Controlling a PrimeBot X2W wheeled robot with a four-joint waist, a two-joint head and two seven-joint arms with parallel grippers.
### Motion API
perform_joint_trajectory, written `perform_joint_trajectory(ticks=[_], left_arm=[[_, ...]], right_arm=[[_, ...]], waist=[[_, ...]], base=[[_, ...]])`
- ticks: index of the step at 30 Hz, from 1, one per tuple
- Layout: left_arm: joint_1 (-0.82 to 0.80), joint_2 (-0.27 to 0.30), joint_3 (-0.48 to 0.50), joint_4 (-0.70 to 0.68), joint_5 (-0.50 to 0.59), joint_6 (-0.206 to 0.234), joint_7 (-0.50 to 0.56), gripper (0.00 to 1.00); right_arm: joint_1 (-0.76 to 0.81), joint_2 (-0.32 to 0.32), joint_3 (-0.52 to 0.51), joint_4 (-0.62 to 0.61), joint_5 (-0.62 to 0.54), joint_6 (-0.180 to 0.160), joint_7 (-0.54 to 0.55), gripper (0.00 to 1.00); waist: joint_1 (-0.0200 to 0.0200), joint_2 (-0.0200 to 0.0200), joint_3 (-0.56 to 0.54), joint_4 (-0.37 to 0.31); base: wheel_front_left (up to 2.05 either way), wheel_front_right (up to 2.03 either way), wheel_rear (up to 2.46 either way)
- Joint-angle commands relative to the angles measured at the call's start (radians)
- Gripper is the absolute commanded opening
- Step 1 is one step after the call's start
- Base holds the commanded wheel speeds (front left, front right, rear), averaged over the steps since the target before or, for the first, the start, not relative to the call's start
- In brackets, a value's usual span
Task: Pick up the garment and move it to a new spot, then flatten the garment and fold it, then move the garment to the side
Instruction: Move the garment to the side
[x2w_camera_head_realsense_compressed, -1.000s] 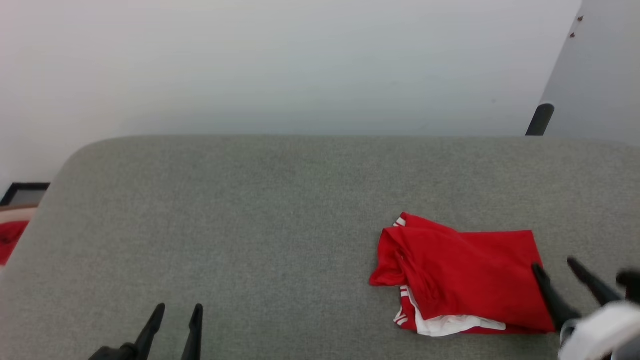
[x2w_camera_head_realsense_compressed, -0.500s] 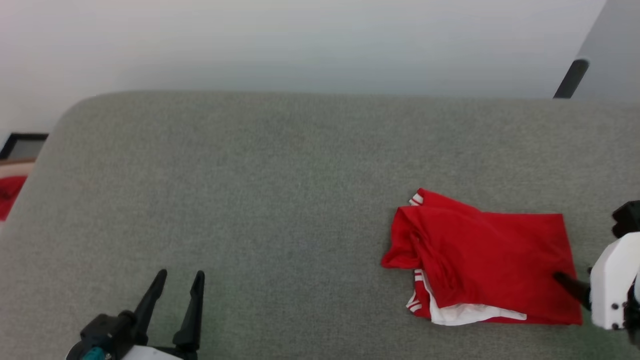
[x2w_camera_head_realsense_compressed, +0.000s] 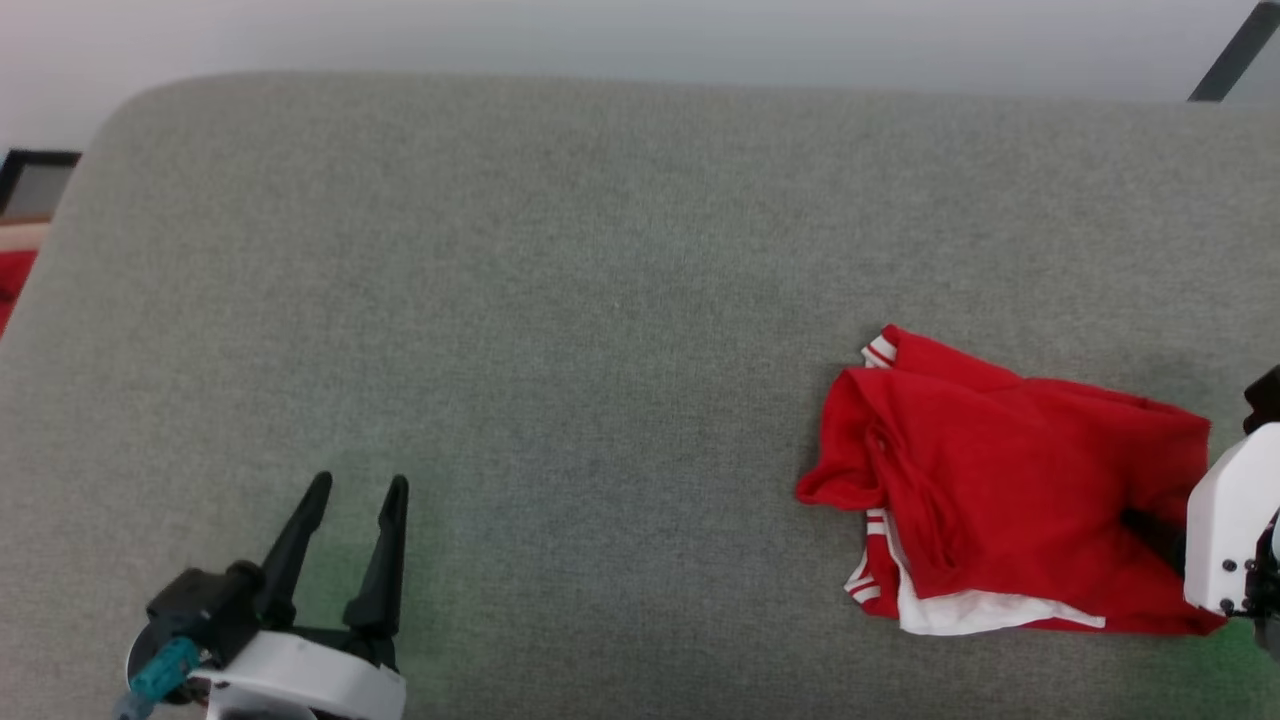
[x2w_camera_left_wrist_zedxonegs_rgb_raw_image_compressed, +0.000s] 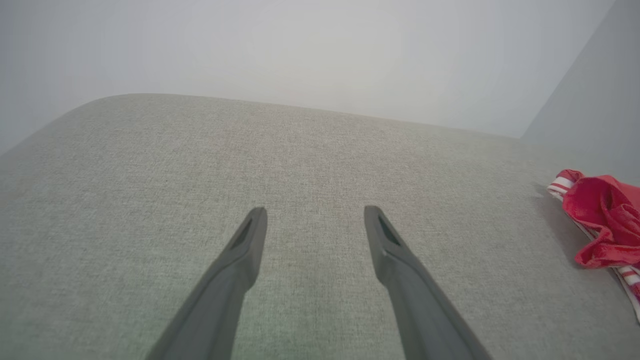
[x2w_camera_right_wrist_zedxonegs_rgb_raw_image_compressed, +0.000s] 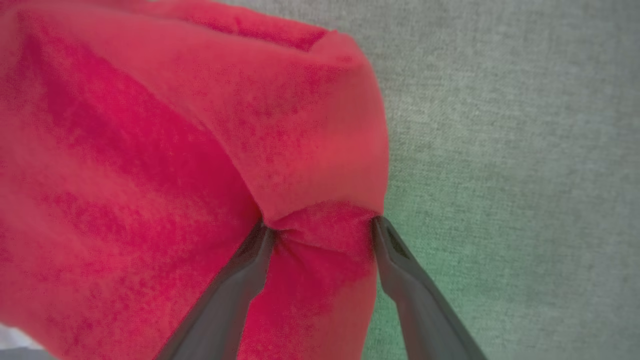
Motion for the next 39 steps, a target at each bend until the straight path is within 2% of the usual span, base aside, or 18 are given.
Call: perform_joint_trajectory(ticks=[1, 8, 9, 11, 12, 18, 27, 33, 39], left_arm=[[-0.025, 0.003, -0.001, 0.0, -0.008, -0.003, -0.004, 1.0], [-0.055, 0.01, -0.019, 0.001, -0.025, -0.004, -0.004, 1.0], [-0.058, 0.011, -0.021, 0.001, -0.027, -0.004, -0.004, 1.0], [-0.061, 0.012, -0.024, 0.003, -0.029, -0.003, -0.004, 1.0], [-0.062, 0.012, -0.025, 0.004, -0.031, -0.003, -0.004, 1.0], [-0.066, 0.01, -0.026, 0.007, -0.03, -0.003, -0.004, 1.0], [-0.054, 0.0, -0.02, -0.004, -0.019, -0.003, -0.004, 1.0], [-0.064, 0.012, -0.027, -0.029, -0.014, -0.003, -0.004, 1.0], [-0.109, 0.038, -0.065, -0.069, -0.008, -0.003, -0.004, 1.0]], right_arm=[[-0.005, 0.016, 0.001, 0.023, -0.024, -0.001, -0.004, 1.0], [0.001, 0.041, 0.024, 0.066, -0.058, -0.001, -0.016, 1.0], [0.001, 0.043, 0.026, 0.069, -0.061, -0.001, -0.021, 0.61], [-0.005, 0.047, 0.029, 0.069, -0.058, -0.001, -0.039, 0.23], [-0.008, 0.05, 0.026, 0.068, -0.056, -0.001, -0.053, 0.0], [-0.002, 0.044, 0.001, 0.061, -0.043, -0.002, -0.106, 0.0], [0.026, 0.043, -0.007, -0.016, 0.018, -0.001, -0.176, 0.0], [0.029, 0.041, -0.003, -0.082, 0.067, -0.001, -0.238, 0.0], [0.053, 0.041, -0.053, -0.115, 0.088, -0.001, -0.299, 0.0]], waist=[[0.0, 0.0, 0.046, 0.01], [0.0, 0.0, 0.073, 0.01], [0.0, 0.0, 0.075, 0.01], [0.0, 0.0, 0.077, 0.009], [0.0, 0.0, 0.077, 0.008], [0.0, 0.0, 0.069, 0.002], [0.0, 0.0, 0.046, -0.03], [0.0, 0.0, 0.047, -0.095], [0.0, 0.0, 0.066, -0.184]], base=[[0.0, 0.0, 0.0], [0.0, 0.0, 0.0], [0.0, 0.0, 0.0], [0.0, 0.0, 0.0], [0.0, 0.0, 0.0], [0.0, 0.0, 0.0], [0.0, 0.0, 0.0], [0.0, 0.0, 0.0], [0.0, 0.0, 0.0]])
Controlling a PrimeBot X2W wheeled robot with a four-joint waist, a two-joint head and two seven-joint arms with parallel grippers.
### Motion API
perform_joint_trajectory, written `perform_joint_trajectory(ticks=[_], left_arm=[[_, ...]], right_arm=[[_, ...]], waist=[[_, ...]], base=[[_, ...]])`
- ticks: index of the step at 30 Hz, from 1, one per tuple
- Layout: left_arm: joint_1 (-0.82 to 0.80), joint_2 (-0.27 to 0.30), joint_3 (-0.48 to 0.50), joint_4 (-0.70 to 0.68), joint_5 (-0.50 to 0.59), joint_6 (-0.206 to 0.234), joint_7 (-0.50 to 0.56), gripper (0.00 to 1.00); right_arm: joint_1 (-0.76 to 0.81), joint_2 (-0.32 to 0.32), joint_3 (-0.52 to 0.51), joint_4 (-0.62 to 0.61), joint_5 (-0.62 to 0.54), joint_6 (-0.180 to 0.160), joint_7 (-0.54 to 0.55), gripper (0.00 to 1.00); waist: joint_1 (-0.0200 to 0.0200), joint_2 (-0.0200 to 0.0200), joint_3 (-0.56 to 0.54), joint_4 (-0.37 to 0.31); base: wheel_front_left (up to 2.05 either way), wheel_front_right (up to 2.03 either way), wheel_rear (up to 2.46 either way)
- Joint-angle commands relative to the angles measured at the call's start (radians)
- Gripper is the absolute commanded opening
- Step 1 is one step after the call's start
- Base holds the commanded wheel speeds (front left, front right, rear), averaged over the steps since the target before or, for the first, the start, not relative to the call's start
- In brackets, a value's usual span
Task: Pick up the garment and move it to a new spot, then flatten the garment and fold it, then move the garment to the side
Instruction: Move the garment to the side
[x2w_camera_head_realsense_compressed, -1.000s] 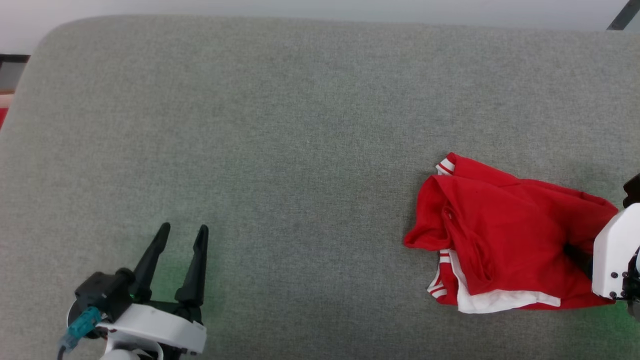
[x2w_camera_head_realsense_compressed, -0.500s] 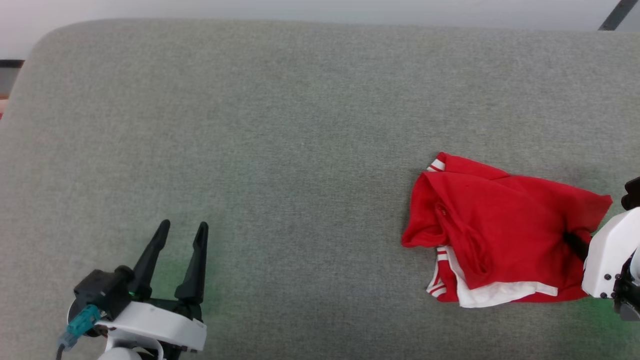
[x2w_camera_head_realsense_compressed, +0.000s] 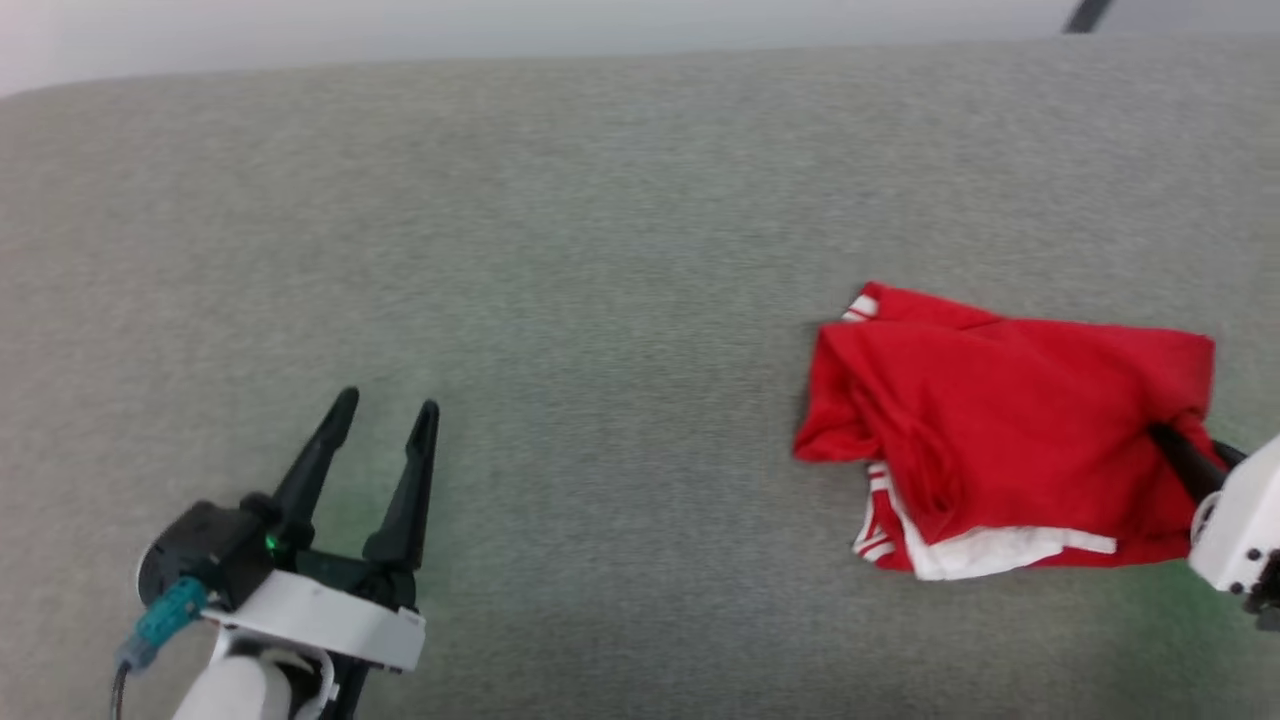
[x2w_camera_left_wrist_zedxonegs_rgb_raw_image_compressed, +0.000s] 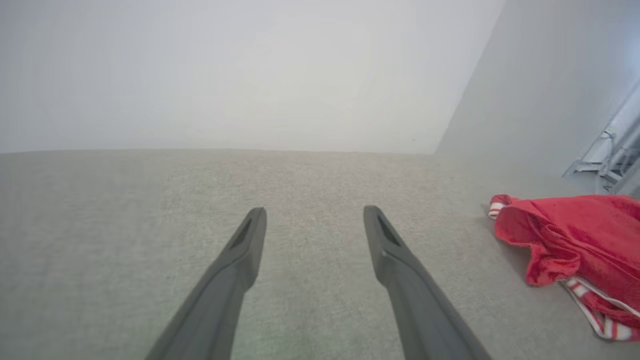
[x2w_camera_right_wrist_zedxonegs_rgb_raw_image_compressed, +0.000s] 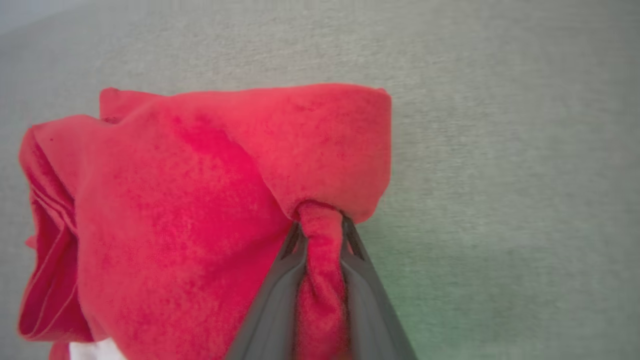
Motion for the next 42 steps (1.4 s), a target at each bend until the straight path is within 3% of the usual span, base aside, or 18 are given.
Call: perform_joint_trajectory(ticks=[1, 9, 19, 24, 30, 42], left_arm=[[-0.021, 0.01, -0.007, -0.008, 0.005, -0.002, -0.004, 1.0], [-0.088, 0.054, -0.036, -0.046, 0.006, -0.002, -0.004, 1.0], [-0.168, 0.124, -0.077, -0.096, 0.004, -0.002, -0.004, 1.0], [-0.186, 0.179, -0.068, -0.119, 0.002, -0.002, -0.002, 1.0], [-0.197, 0.226, -0.046, -0.155, -0.005, -0.002, 0.006, 1.0], [-0.2, 0.269, -0.021, -0.232, -0.008, 0.015, 0.03, 1.0]], right_arm=[[0.018, -0.003, -0.02, -0.008, 0.0, -0.002, -0.017, 0.0], [-0.016, -0.012, -0.121, 0.004, -0.044, -0.001, -0.109, 0.0], [-0.173, -0.043, -0.21, 0.112, -0.144, -0.001, -0.214, 0.0], [-0.278, -0.086, -0.181, 0.173, -0.221, -0.001, -0.279, 0.0], [-0.398, -0.168, -0.096, 0.336, -0.287, -0.001, -0.349, 0.0], [-0.526, -0.21, -0.043, 0.598, -0.394, -0.001, -0.474, 0.0]], waist=[[0.0, 0.0, 0.016, -0.07], [0.0, 0.0, 0.049, -0.172], [0.0, 0.0, 0.122, -0.214], [0.0, 0.0, 0.163, -0.212], [0.0, 0.0, 0.196, -0.197], [0.0, 0.0, 0.244, -0.184]], base=[[0.0, 0.0, 0.0], [0.0, 0.0, 0.0], [0.0, 0.0, 0.0], [0.0, 0.0, 0.0], [0.0, 0.0, 0.0], [0.0, 0.0, 0.0]])
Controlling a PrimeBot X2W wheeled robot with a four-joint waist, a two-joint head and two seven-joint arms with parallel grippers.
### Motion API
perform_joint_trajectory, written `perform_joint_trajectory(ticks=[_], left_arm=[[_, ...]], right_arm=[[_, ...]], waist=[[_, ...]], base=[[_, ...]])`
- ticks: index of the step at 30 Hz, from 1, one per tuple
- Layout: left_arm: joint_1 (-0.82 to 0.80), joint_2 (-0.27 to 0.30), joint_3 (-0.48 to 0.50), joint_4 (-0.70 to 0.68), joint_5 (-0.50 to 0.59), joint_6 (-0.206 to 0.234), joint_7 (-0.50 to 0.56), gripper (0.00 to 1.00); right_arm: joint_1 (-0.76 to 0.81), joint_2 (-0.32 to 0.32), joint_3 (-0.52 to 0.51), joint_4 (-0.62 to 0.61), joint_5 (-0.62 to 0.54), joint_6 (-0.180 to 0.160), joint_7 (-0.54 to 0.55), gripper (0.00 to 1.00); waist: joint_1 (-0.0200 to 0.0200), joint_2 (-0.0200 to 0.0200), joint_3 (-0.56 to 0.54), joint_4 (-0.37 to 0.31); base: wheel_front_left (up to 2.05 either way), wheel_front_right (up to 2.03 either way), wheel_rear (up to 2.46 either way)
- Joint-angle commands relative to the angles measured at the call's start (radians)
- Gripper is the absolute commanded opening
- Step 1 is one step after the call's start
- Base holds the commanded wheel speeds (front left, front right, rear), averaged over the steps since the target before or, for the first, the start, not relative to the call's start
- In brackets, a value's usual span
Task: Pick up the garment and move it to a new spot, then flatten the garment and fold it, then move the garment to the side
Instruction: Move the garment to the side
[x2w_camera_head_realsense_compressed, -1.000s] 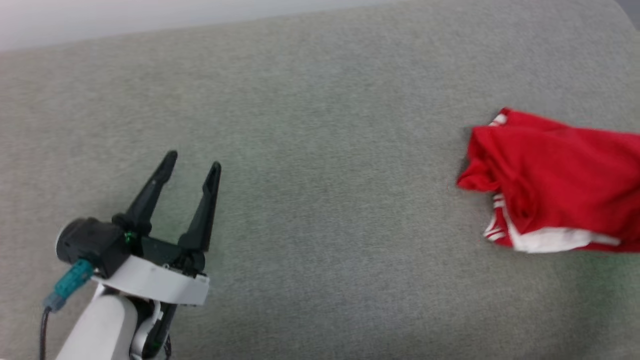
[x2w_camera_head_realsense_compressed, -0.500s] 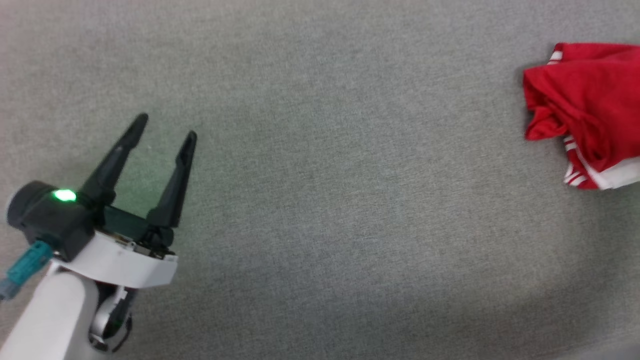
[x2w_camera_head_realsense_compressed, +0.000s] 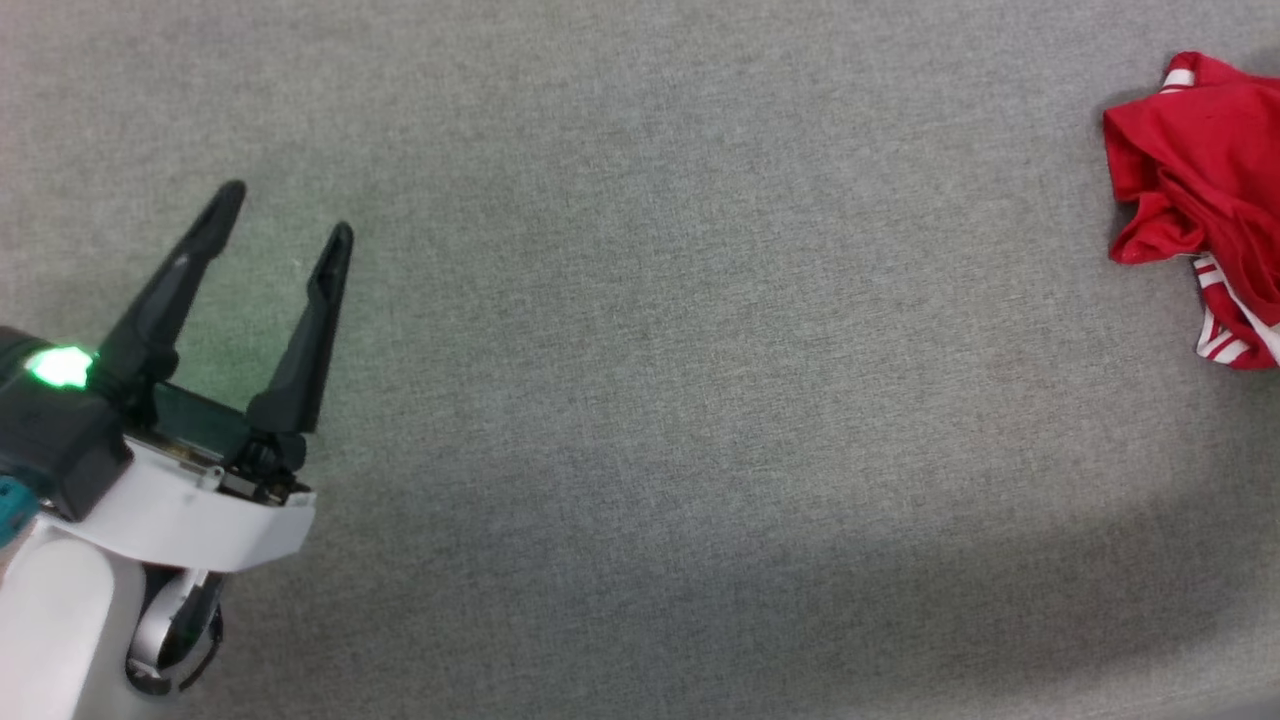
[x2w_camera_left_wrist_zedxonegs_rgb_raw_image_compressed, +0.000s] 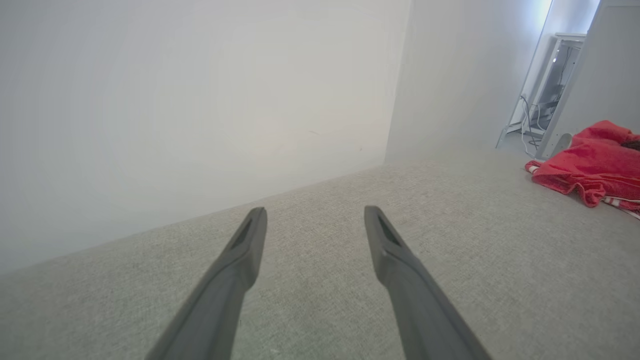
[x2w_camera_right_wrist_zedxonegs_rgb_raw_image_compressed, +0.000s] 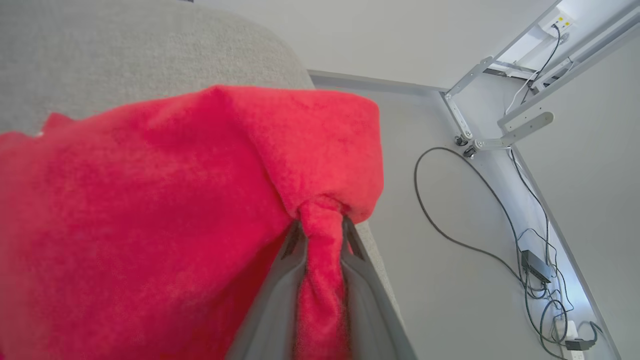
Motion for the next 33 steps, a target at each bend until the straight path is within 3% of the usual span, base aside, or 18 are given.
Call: perform_joint_trajectory(ticks=[1, 10, 11, 12, 13, 14, 15, 24, 33], left_arm=[[-0.006, 0.006, 0.005, -0.009, -0.007, 0.005, 0.002, 1.0], [0.0, 0.014, 0.02, -0.018, -0.016, 0.021, 0.007, 1.0], [0.0, 0.016, 0.021, -0.016, -0.016, 0.023, 0.008, 1.0], [0.001, 0.015, 0.022, -0.013, -0.017, 0.027, 0.008, 1.0], [0.001, 0.013, 0.02, -0.012, -0.019, 0.027, 0.007, 1.0], [0.002, 0.011, 0.017, -0.01, -0.02, 0.026, 0.006, 1.0], [0.003, 0.009, 0.013, -0.006, -0.02, 0.025, 0.006, 1.0], [-0.007, -0.047, -0.015, 0.059, -0.041, 0.013, -0.018, 1.0], [0.029, -0.131, 0.002, 0.16, -0.014, 0.016, -0.031, 1.0]], right_arm=[[-0.02, -0.002, 0.003, 0.039, -0.024, -0.001, -0.013, 0.0], [-0.072, 0.018, -0.016, 0.172, -0.047, -0.001, -0.085, 0.0], [-0.078, 0.019, -0.016, 0.185, -0.043, -0.001, -0.094, 0.1], [-0.082, 0.018, -0.013, 0.198, -0.045, -0.001, -0.103, 0.33], [-0.086, 0.016, -0.01, 0.209, -0.048, -0.001, -0.113, 0.44], [-0.091, 0.014, -0.009, 0.221, -0.05, -0.001, -0.123, 0.9], [-0.093, 0.01, -0.007, 0.232, -0.052, -0.001, -0.13, 1.0], [-0.093, -0.034, 0.042, 0.287, -0.043, -0.001, -0.175, 1.0], [-0.024, -0.019, 0.16, 0.238, 0.063, -0.001, -0.193, 1.0]], waist=[[0.0, 0.0, 0.01, 0.0], [0.0, 0.0, 0.018, 0.002], [0.0, 0.0, 0.017, 0.002], [0.0, 0.0, 0.015, 0.003], [0.0, 0.0, 0.013, 0.004], [0.0, 0.0, 0.009, 0.005], [0.0, 0.0, 0.004, 0.006], [0.0, 0.0, -0.072, 0.046], [0.0, 0.0, -0.211, 0.126]], base=[[0.0, 0.0, 0.0], [0.0, 0.0, 0.0], [0.0, 0.0, 0.0], [0.0, 0.0, 0.0], [0.0, 0.0, 0.0], [0.0, 0.0, 0.0], [0.0, 0.0, 0.0], [0.0, 0.0, 0.0], [0.0, 0.0, 0.0]])
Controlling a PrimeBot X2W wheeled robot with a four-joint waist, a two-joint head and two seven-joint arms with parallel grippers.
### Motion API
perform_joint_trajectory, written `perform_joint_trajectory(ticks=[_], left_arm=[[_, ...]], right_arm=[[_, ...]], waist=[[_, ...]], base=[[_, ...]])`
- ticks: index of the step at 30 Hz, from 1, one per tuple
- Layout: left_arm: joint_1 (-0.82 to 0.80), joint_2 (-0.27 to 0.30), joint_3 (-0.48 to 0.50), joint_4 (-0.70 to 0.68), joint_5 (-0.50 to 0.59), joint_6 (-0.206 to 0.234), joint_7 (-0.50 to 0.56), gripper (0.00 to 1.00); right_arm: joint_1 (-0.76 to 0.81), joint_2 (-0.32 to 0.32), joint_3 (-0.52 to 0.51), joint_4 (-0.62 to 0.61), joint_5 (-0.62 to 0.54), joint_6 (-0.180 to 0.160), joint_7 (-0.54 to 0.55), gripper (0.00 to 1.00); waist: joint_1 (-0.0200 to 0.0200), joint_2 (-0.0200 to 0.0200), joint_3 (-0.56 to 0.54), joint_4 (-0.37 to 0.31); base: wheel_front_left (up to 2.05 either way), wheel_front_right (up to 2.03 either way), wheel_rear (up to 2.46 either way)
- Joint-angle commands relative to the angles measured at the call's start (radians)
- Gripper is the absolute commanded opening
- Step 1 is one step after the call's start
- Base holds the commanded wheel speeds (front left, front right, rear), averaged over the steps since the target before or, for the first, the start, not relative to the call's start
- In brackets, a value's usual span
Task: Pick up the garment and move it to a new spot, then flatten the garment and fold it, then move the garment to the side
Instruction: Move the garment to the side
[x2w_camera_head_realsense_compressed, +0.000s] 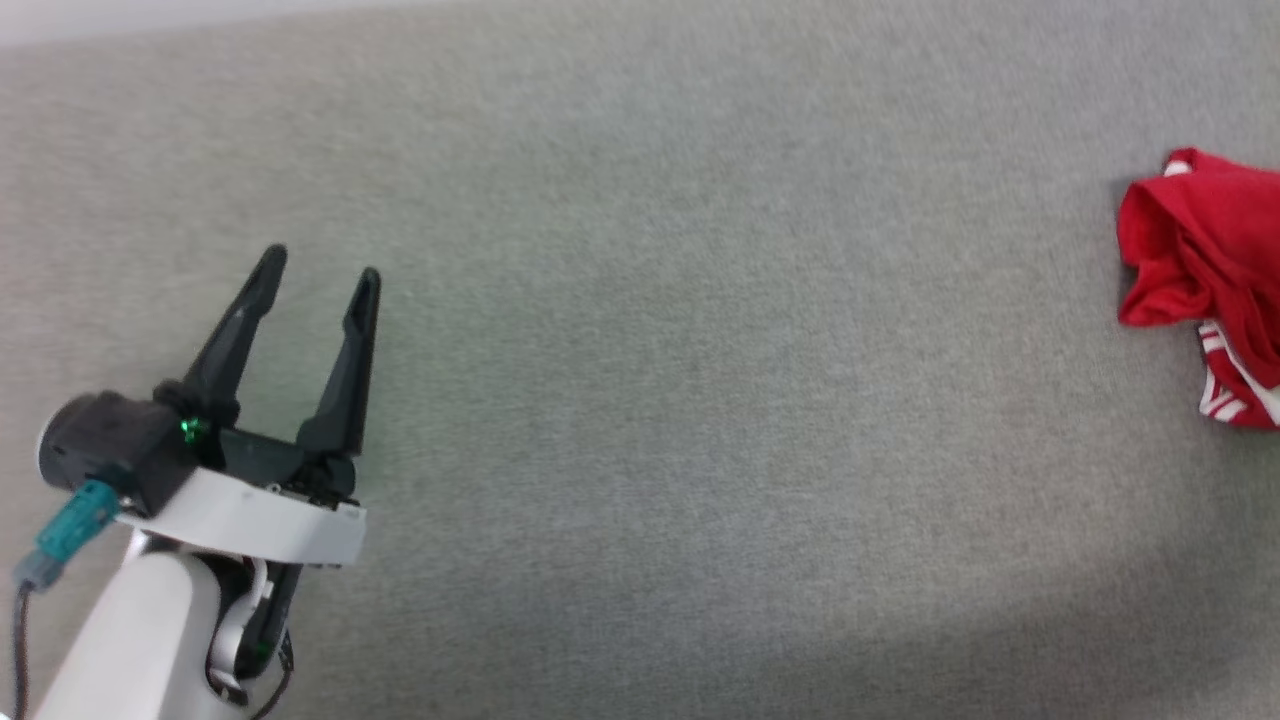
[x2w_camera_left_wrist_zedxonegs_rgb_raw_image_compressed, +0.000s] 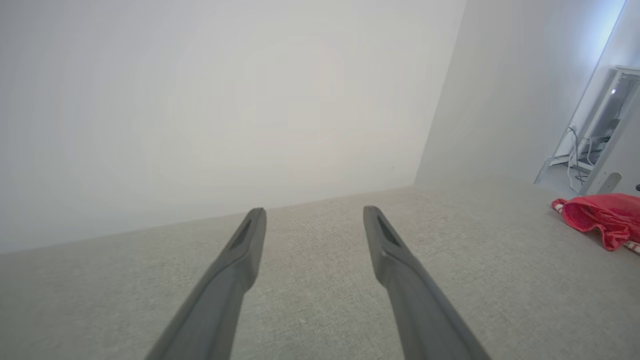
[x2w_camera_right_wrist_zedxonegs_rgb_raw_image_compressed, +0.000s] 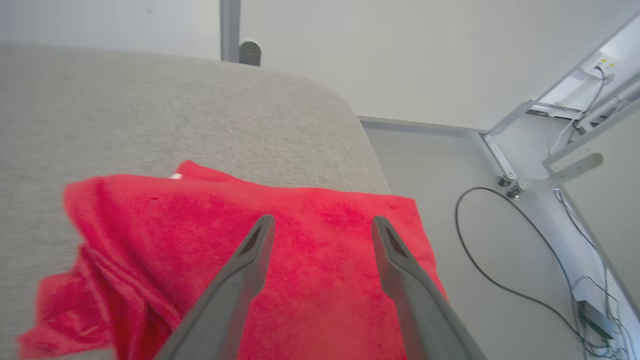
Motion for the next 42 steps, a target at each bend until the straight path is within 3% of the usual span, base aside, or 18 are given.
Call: perform_joint_trajectory(ticks=[1, 7, 18, 25, 42], left_arm=[[0.021, -0.013, 0.01, 0.013, 0.012, 0.003, -0.004, 1.0], [0.063, -0.064, 0.045, 0.09, 0.044, 0.006, -0.004, 1.0], [0.157, -0.136, 0.112, 0.205, 0.084, 0.007, -0.003, 1.0], [0.237, -0.174, 0.145, 0.235, 0.108, 0.009, -0.003, 1.0], [0.43, -0.226, 0.169, 0.145, 0.139, -0.007, -0.003, 1.0]], right_arm=[[0.026, 0.009, 0.016, -0.016, 0.02, -0.001, -0.011, 1.0], [0.115, 0.072, 0.05, -0.092, 0.09, -0.001, -0.061, 1.0], [0.341, 0.256, 0.134, -0.263, 0.14, -0.001, -0.154, 1.0], [0.497, 0.332, 0.112, -0.352, 0.156, -0.001, -0.205, 1.0], [0.811, 0.364, -0.036, -0.713, 0.163, -0.001, -0.148, 1.0]], waist=[[0.0, -0.0001, -0.081, 0.063], [0.0, -0.0001, -0.176, 0.116], [0.0, -0.0001, -0.313, 0.167], [0.0, -0.0001, -0.38, 0.179], [0.0, -0.0001, -0.437, 0.189]], base=[[0.0, 0.0, 0.0], [0.0, 0.0, 0.0], [0.0, 0.0, 0.0], [0.0, 0.0, 0.0], [0.0, 0.0, 0.0]])
